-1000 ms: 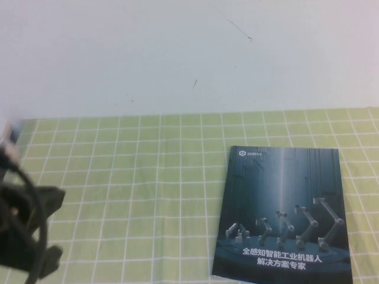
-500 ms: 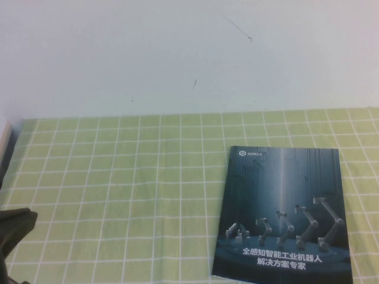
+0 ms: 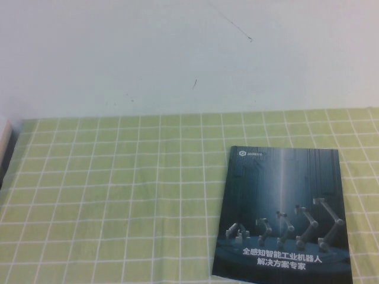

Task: Close book
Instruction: 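Close the open booklet and leave it lying on the table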

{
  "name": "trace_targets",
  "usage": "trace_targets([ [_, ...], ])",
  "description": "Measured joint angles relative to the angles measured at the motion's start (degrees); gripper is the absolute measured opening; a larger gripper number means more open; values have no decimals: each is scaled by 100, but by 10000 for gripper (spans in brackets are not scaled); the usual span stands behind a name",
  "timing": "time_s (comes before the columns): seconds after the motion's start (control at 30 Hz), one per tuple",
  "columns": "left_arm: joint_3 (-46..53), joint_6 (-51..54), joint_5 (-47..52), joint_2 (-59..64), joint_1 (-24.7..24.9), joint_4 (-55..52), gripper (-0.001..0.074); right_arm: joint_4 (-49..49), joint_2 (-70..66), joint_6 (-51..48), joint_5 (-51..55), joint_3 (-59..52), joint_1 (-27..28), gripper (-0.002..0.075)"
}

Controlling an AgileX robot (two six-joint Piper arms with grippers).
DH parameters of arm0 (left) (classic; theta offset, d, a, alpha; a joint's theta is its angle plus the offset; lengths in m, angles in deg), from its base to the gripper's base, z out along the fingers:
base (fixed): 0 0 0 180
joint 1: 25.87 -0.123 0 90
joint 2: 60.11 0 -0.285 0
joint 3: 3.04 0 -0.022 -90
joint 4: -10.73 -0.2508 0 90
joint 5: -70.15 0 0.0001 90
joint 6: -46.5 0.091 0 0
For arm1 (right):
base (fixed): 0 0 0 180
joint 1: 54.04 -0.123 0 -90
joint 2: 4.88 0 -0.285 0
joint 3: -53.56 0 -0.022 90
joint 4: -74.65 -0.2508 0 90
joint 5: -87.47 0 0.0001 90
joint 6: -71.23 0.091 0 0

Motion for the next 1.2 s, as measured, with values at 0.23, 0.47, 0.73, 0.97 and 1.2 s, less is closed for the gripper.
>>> trace_targets([
  [0.23, 1678, 157, -1132, -1361, -631, 384, -2, 0, 0, 0, 0, 0, 0, -3],
  [0.47, 3341, -525, -2223, -1655, -794, 536, -2, -13, 0, 0, 0, 0, 0, -3],
  [0.73, 3372, -601, -1852, -1848, -1313, 549, -2, -26, 0, 0, -10, 0, 0, -3],
  [0.97, 3362, -545, -1826, -1848, -1647, 557, -2, -48, 0, 0, -10, 0, 0, -3],
  [1.2, 3362, -460, -1813, -1848, -1646, 610, -2, -48, 0, 0, -10, 0, 0, -3],
])
